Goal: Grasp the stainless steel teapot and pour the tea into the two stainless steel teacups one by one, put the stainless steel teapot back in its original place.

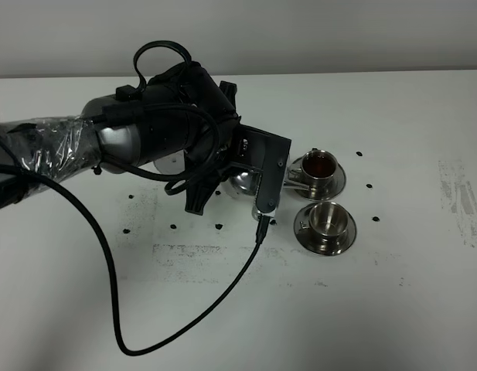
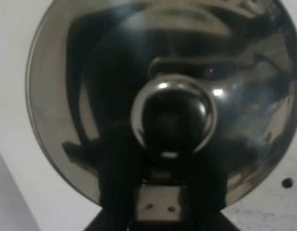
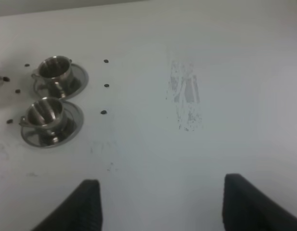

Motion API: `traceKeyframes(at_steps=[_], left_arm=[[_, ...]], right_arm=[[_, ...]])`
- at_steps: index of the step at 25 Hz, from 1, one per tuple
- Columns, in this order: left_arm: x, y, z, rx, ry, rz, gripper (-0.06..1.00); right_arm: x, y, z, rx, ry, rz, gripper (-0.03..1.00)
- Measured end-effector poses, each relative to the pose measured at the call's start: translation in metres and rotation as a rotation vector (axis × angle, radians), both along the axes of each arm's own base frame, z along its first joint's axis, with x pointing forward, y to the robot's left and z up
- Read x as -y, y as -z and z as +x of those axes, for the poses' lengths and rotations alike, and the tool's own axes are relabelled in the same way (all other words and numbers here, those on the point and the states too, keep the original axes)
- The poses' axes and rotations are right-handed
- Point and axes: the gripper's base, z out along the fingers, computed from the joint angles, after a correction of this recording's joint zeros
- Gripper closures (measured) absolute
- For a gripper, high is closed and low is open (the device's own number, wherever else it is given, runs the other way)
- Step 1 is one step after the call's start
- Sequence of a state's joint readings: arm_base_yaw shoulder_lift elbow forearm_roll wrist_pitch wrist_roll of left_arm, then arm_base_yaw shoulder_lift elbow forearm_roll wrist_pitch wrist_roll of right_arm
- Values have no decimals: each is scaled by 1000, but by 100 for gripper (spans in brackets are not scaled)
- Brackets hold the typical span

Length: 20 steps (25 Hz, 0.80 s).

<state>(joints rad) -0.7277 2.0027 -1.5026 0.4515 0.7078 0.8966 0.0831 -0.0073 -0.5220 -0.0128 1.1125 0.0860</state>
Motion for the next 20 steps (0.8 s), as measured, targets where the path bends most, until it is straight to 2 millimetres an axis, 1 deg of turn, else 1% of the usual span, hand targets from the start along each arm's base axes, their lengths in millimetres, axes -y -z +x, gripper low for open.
traceKeyframes(at_steps=[9, 14, 17, 20], left_arm=[[12, -2, -6, 49, 71, 28, 76], [14, -3, -7, 62, 86, 32, 76], [14, 0, -5, 67, 93, 46, 76], [15, 10, -3, 60, 88, 64, 76]], right_arm=[[0, 0, 0, 0, 0, 0, 45], [0, 0, 0, 0, 0, 0, 45], [0, 0, 0, 0, 0, 0, 45], [0, 0, 0, 0, 0, 0, 45]])
